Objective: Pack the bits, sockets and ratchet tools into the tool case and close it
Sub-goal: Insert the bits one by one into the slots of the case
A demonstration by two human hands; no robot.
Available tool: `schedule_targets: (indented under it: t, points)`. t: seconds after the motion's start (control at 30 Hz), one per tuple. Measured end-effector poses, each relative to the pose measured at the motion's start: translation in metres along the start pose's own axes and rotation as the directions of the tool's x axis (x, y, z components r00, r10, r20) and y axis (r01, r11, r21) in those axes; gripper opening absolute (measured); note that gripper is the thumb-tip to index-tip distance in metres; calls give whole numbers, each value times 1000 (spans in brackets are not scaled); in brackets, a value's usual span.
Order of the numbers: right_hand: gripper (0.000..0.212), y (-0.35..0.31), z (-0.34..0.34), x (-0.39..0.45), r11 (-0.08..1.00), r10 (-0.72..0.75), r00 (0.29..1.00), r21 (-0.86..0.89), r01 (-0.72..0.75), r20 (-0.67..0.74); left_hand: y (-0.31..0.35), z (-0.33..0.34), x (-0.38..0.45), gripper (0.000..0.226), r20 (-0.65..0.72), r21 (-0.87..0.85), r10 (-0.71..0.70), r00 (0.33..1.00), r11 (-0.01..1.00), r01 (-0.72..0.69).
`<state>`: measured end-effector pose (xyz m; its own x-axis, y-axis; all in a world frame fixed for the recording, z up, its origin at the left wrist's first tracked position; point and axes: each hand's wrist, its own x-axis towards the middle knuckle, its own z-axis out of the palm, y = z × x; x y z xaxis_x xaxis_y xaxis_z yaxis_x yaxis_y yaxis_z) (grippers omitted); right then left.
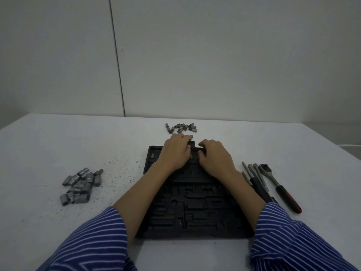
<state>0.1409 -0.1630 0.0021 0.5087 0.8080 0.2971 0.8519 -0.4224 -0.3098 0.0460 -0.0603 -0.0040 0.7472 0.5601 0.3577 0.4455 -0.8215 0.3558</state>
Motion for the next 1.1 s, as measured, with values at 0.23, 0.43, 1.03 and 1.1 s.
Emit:
schedule_targets:
  t: [0.23,0.43,1.03,1.1]
  points:
    - [32,-1,7,-2,996,-40,999,-85,40,-6,-6,7,14,33,25,5,-75,997,997,75]
    - [31,1,12,-2,992,-72,997,-104,71,-8,-8,10,32,32,74,-79,-133,988,987,139]
    - [31,2,15,-1,994,-89,995,-65,87,-36,-17,27,82,26,70,-40,-270,960,961,273]
    - [31,2,15,-1,994,-89,995,-61,87,-37,-18,28,83,21,49,-77,-289,956,953,292]
